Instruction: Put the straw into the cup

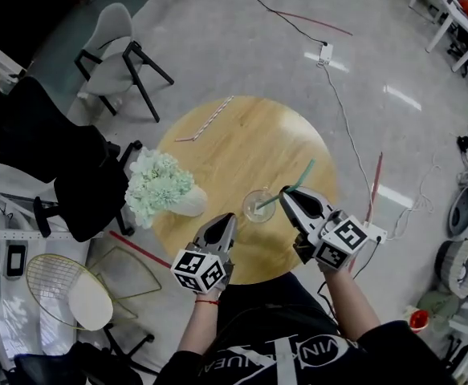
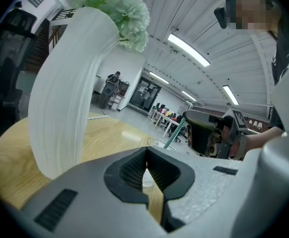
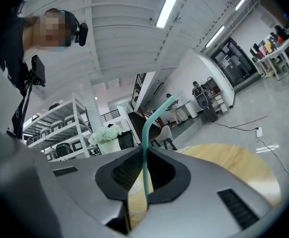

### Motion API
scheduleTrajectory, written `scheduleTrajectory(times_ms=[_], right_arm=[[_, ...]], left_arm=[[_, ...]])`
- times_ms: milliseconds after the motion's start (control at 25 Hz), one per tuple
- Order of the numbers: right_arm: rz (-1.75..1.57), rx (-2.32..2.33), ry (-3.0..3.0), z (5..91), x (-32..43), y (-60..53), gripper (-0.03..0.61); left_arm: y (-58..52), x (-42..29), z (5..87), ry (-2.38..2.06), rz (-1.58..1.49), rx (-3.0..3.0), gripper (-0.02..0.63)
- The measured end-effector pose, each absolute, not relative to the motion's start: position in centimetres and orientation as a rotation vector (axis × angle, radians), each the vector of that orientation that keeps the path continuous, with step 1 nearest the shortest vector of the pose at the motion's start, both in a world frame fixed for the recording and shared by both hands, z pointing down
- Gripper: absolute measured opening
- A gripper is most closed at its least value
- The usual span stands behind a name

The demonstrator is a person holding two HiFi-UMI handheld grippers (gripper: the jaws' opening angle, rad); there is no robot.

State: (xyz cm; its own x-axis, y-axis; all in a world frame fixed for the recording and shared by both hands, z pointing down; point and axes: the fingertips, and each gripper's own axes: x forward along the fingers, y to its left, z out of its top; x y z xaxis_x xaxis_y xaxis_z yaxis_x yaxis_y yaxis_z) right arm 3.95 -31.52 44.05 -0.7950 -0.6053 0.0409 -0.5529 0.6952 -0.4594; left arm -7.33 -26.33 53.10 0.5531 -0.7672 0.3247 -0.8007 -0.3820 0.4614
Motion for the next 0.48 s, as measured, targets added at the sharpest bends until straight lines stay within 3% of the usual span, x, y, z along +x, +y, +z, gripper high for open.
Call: scheduleTrajectory(times_ms=[480], right_arm=[[-0.738, -0.952, 2.829, 47.4, 2.1, -32.0, 0.023]], left_arm=[[-25.0, -7.7, 55.5, -1.224, 0.110, 2.174, 0.008]])
